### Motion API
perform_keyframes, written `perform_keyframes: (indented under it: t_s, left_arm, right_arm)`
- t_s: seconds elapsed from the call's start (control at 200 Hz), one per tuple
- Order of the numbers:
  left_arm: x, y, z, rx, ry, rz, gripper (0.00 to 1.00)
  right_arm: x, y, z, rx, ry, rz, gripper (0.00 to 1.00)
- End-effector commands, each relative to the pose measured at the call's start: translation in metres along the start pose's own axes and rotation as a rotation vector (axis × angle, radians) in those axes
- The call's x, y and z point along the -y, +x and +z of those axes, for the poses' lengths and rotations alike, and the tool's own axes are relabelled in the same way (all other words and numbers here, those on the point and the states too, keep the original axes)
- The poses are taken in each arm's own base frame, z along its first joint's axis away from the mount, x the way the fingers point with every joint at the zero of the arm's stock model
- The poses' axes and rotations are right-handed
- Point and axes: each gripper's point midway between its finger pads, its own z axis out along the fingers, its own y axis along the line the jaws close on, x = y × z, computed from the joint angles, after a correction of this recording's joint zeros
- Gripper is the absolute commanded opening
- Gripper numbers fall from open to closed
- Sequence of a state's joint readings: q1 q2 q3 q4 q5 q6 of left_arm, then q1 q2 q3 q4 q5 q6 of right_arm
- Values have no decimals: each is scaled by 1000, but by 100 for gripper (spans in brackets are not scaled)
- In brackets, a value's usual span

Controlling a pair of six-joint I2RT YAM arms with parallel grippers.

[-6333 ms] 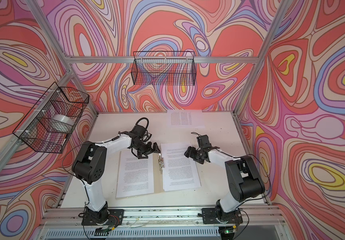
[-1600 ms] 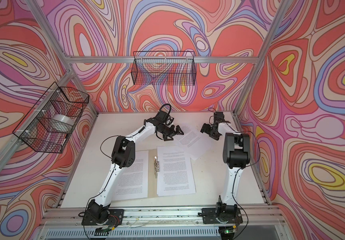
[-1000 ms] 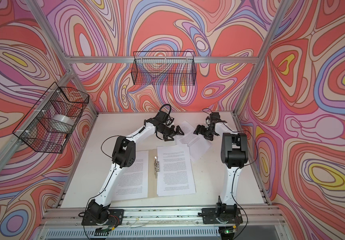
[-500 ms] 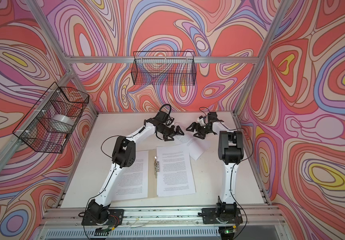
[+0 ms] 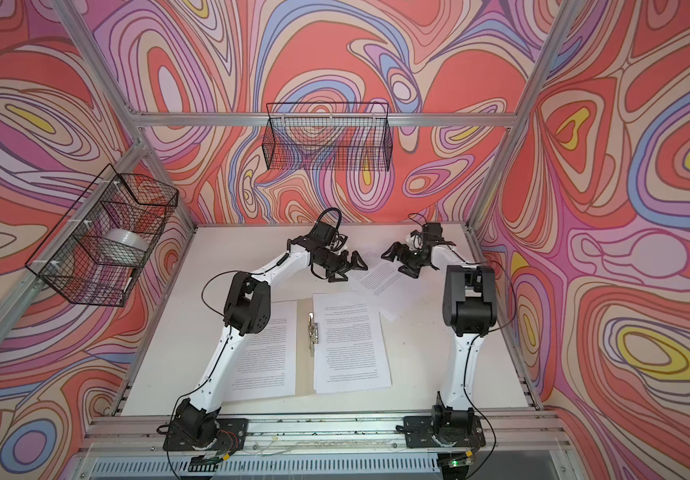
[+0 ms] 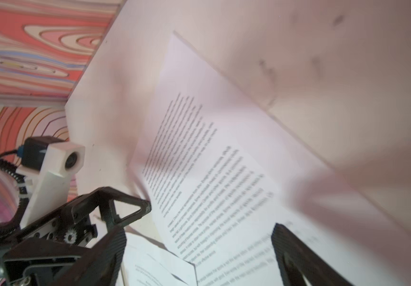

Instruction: Put the files into the folder

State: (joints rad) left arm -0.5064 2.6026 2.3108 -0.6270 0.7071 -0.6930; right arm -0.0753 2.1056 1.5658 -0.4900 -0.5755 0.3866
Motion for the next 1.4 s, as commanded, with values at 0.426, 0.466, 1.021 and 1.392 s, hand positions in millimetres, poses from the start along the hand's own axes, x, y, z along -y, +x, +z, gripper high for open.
perform_keyframes:
  t_s: [0.426, 0.466, 1.021, 1.392]
  left_arm:
    - [-60, 3, 3, -48, -99, -95, 100]
    - [-59, 3, 2, -47, -96, -94, 100]
    - [-67, 5, 10, -61, -94, -99, 100]
    - [-70, 8, 11, -73, -99, -98, 100]
  right_arm:
    - [75, 15, -8, 2, 311, 30, 98]
    - [74, 15, -6, 4, 301, 29, 97]
    - [-5, 42, 21, -174, -112, -31, 98]
    - [-61, 7, 20, -136, -372, -138, 98]
